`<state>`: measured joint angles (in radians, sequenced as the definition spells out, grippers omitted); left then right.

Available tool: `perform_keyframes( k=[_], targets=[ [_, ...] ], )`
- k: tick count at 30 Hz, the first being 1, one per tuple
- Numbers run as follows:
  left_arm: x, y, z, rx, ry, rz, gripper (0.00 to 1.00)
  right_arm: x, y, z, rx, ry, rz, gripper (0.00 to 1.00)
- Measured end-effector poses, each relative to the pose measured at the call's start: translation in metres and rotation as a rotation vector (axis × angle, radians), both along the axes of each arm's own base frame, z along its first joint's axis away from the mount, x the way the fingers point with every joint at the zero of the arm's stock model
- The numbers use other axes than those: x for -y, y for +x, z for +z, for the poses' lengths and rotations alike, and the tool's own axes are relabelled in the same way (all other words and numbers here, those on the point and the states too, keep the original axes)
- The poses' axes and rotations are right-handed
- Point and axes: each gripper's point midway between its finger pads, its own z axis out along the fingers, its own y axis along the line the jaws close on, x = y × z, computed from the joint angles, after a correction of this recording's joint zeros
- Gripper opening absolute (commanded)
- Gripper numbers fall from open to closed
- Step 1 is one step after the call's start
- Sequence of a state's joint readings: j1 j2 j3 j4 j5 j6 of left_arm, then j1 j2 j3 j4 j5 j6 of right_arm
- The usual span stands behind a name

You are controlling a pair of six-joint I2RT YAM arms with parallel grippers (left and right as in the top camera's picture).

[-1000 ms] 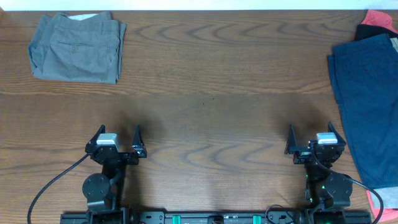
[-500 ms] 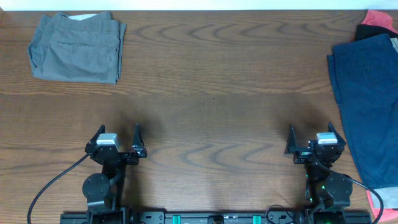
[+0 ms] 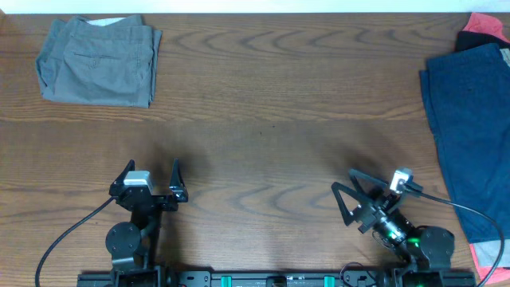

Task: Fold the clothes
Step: 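Reach the right gripper toward the clothes pile at the right edge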

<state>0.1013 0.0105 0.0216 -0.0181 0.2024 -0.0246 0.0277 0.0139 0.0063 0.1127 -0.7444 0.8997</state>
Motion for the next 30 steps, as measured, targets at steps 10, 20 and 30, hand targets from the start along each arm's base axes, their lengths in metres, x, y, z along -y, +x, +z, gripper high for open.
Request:
perform_keyframes(
  k=[10, 20, 30],
  targets=[
    [0.000, 0.000, 0.000, 0.000, 0.000, 0.000, 0.98, -0.005, -0.021, 0.062, 0.236, 0.038, 0.055, 0.99],
    [0.000, 0.000, 0.000, 0.000, 0.000, 0.000, 0.98, 0.011, 0.007, 0.083, 0.127, -0.288, -0.095, 0.99],
    [0.000, 0.000, 0.000, 0.000, 0.000, 0.000, 0.98, 0.096, 0.093, 0.111, -0.090, -0.773, -0.515, 0.99]
  ],
)
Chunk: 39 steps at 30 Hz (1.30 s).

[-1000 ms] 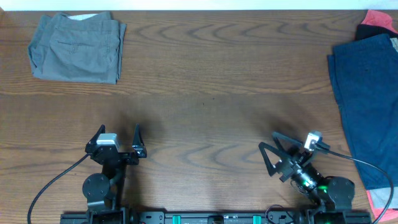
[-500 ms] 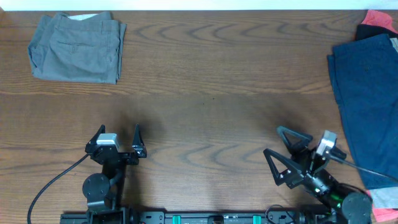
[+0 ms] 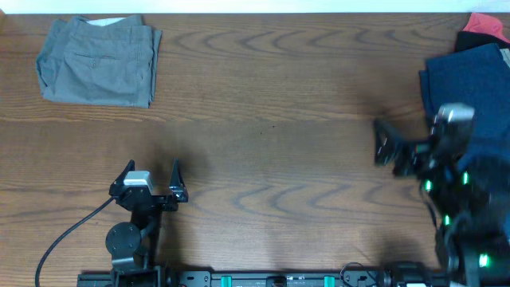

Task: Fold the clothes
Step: 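Reach the right gripper toward the clothes pile at the right edge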

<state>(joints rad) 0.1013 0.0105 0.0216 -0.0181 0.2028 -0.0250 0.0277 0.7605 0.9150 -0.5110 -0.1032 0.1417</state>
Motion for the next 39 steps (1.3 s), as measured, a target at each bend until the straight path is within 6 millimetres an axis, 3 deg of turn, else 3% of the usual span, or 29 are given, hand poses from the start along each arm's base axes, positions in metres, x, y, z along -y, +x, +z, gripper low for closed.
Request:
perform_keyframes(
  k=[7, 14, 17, 21, 27, 34, 39],
  targets=[
    [0.000, 0.000, 0.000, 0.000, 0.000, 0.000, 0.98, 0.060, 0.074, -0.017, -0.240, -0.241, -0.271, 0.99],
    [0.000, 0.000, 0.000, 0.000, 0.000, 0.000, 0.98, 0.079, 0.114, -0.027, -0.312, -0.387, -0.308, 0.99],
    [0.000, 0.000, 0.000, 0.000, 0.000, 0.000, 0.98, 0.092, 0.133, -0.041, -0.341, -0.458, -0.311, 0.99],
    [0.000, 0.000, 0.000, 0.000, 0.000, 0.000, 0.98, 0.122, 0.149, -0.082, -0.469, -0.548, -0.356, 0.97],
    [0.000, 0.000, 0.000, 0.001, 0.000, 0.000, 0.98, 0.160, 0.172, -0.161, -0.676, -0.618, -0.372, 0.93],
    [0.000, 0.000, 0.000, 0.000, 0.000, 0.000, 0.98, 0.189, 0.187, -0.228, -0.821, -0.680, -0.381, 0.95],
    [0.000, 0.000, 0.000, 0.000, 0.000, 0.000, 0.98, 0.197, 0.183, -0.266, -0.905, -0.694, -0.365, 0.95]
  ],
)
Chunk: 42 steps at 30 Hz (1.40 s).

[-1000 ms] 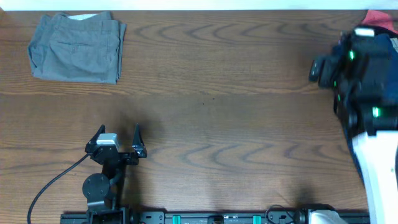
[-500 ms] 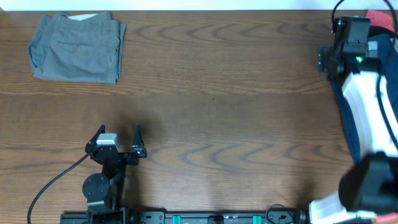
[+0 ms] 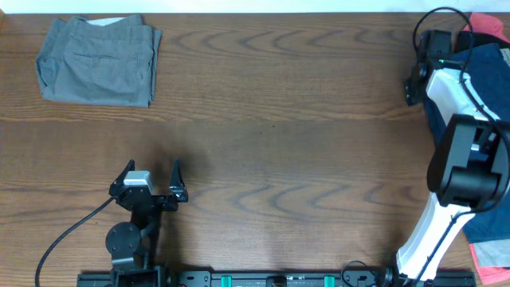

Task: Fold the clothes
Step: 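Reach the right gripper toward the clothes pile at the right edge, then grasp the navy trousers in the pile with the right gripper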

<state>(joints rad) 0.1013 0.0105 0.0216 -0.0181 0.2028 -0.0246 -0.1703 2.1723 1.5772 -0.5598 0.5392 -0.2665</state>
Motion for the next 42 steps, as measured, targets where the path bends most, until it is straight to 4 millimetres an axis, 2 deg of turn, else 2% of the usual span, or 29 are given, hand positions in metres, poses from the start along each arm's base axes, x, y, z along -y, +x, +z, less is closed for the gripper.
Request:
perform_keyframes(
  k=[3, 7, 9, 11, 13, 16, 17, 22, 25, 33, 37, 39, 42],
  targets=[
    [0.000, 0.000, 0.000, 0.000, 0.000, 0.000, 0.98, 0.004, -0.002, -0.017, -0.030, -0.004, -0.009, 0.92],
    [0.000, 0.000, 0.000, 0.000, 0.000, 0.000, 0.98, 0.007, 0.001, -0.018, -0.025, 0.001, -0.007, 0.87],
    [0.000, 0.000, 0.000, 0.000, 0.000, 0.000, 0.98, 0.011, 0.000, -0.018, -0.025, -0.001, -0.015, 0.78],
    [0.000, 0.000, 0.000, 0.000, 0.000, 0.000, 0.98, 0.016, -0.002, -0.021, -0.032, 0.001, -0.021, 0.56],
    [0.000, 0.000, 0.000, 0.000, 0.000, 0.000, 0.98, 0.017, -0.004, -0.025, -0.039, 0.010, -0.025, 0.52],
    [0.000, 0.000, 0.000, 0.000, 0.000, 0.000, 0.98, 0.020, -0.004, -0.027, -0.037, 0.014, -0.032, 0.41],
    [0.000, 0.000, 0.000, 0.000, 0.000, 0.000, 0.98, 0.021, -0.004, -0.028, -0.034, 0.017, -0.038, 0.34],
    [0.000, 0.000, 0.000, 0.000, 0.000, 0.000, 0.98, 0.024, -0.005, -0.030, -0.025, 0.022, -0.061, 0.17],
    [0.000, 0.000, 0.000, 0.000, 0.000, 0.000, 0.98, 0.024, -0.007, -0.027, -0.033, 0.024, -0.073, 0.01],
    [0.000, 0.000, 0.000, 0.000, 0.000, 0.000, 0.98, 0.023, -0.009, -0.011, -0.027, 0.049, -0.135, 0.01],
    [0.000, 0.000, 0.000, 0.000, 0.000, 0.000, 0.98, 0.022, -0.009, 0.003, 0.023, 0.061, -0.181, 0.01],
    [0.000, 0.000, 0.000, 0.000, 0.000, 0.000, 0.98, 0.022, -0.009, 0.019, 0.061, 0.063, -0.203, 0.01],
    [0.000, 0.000, 0.000, 0.000, 0.000, 0.000, 0.98, 0.022, -0.010, 0.055, 0.135, 0.055, -0.221, 0.01]
  ],
)
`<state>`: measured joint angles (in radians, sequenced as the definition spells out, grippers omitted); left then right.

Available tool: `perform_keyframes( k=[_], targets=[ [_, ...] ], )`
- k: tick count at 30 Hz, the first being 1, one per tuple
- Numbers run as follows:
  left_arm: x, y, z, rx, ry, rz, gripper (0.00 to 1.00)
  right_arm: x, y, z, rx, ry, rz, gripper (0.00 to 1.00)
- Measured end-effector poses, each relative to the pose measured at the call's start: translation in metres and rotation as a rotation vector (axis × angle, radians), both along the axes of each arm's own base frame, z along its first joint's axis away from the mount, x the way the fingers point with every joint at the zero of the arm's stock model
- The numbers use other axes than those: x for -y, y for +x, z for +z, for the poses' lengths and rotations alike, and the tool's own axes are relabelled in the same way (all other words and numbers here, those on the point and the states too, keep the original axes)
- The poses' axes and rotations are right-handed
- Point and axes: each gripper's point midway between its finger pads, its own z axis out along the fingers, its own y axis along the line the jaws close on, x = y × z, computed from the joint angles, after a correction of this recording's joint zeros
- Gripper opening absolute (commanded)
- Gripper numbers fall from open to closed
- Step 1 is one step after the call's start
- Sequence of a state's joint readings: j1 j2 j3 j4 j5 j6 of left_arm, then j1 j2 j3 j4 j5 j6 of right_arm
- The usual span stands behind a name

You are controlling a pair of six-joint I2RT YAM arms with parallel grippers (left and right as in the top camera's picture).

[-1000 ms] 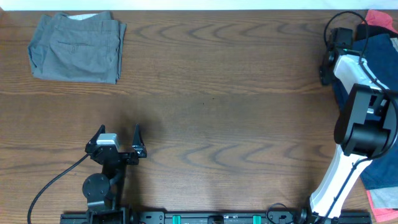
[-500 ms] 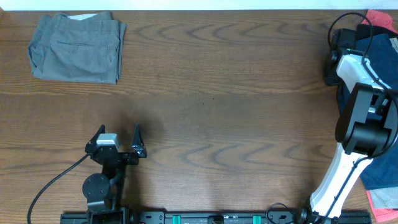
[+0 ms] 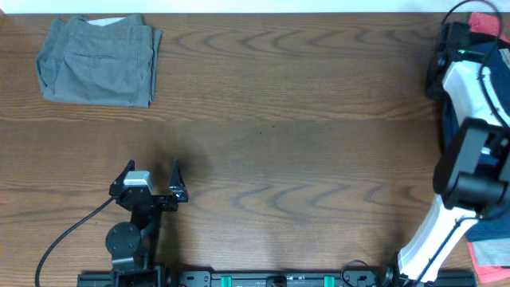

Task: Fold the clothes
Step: 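Grasp the navy trousers in the pile with the right gripper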

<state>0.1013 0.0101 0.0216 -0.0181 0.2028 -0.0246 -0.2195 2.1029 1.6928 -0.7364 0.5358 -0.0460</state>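
A dark blue garment (image 3: 504, 80) lies flat at the table's right edge, largely covered by my right arm. My right gripper (image 3: 435, 78) is stretched out to the far right corner, at the garment's upper left edge. Its fingers are dark and foreshortened, so their state is unclear. A folded grey pair of shorts (image 3: 100, 60) rests at the far left corner. My left gripper (image 3: 151, 175) sits near the front left, open and holding nothing, its fingers pointing away from the base.
A red cloth (image 3: 486, 22) peeks out at the far right corner behind the blue garment, and a pink piece (image 3: 490, 257) shows at the front right edge. The brown wooden table (image 3: 271, 135) spans the view.
My right gripper has shifted a little to the right and toward the far edge, further over the blue garment's upper left corner. The left arm and the grey shorts are unchanged.
My right gripper first rested open near the front right base. Then it was raised beside the blue garment's left edge. After that it was stretched to the garment's far left corner, and now sits slightly further right. The left arm stayed parked throughout.
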Motion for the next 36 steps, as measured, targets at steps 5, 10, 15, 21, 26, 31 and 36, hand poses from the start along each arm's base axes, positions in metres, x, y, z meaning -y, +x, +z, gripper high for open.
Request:
perform_keyframes(
  k=[5, 10, 15, 21, 26, 31, 36],
  targets=[
    [0.000, 0.000, 0.000, 0.000, 0.000, 0.000, 0.98, -0.011, -0.003, 0.062, 0.115, -0.027, 0.006, 0.01],
    [0.000, 0.000, 0.000, 0.000, 0.000, 0.000, 0.98, -0.046, 0.001, 0.101, 0.196, -0.030, 0.073, 0.02],
    [0.000, 0.000, 0.000, 0.000, 0.000, 0.000, 0.98, -0.067, 0.001, 0.104, 0.191, -0.008, 0.114, 0.01],
    [0.000, 0.000, 0.000, 0.000, 0.000, 0.000, 0.98, -0.075, -0.003, 0.096, 0.166, 0.040, 0.129, 0.01],
    [0.000, 0.000, 0.000, 0.000, 0.000, 0.000, 0.98, -0.085, -0.001, 0.092, 0.172, 0.097, 0.152, 0.01],
    [0.000, 0.000, 0.000, 0.000, 0.000, 0.000, 0.98, -0.091, 0.004, 0.083, 0.189, 0.136, 0.170, 0.01],
    [0.000, 0.000, 0.000, 0.000, 0.000, 0.000, 0.98, -0.095, 0.008, 0.059, 0.189, 0.161, 0.178, 0.01]
  ],
)
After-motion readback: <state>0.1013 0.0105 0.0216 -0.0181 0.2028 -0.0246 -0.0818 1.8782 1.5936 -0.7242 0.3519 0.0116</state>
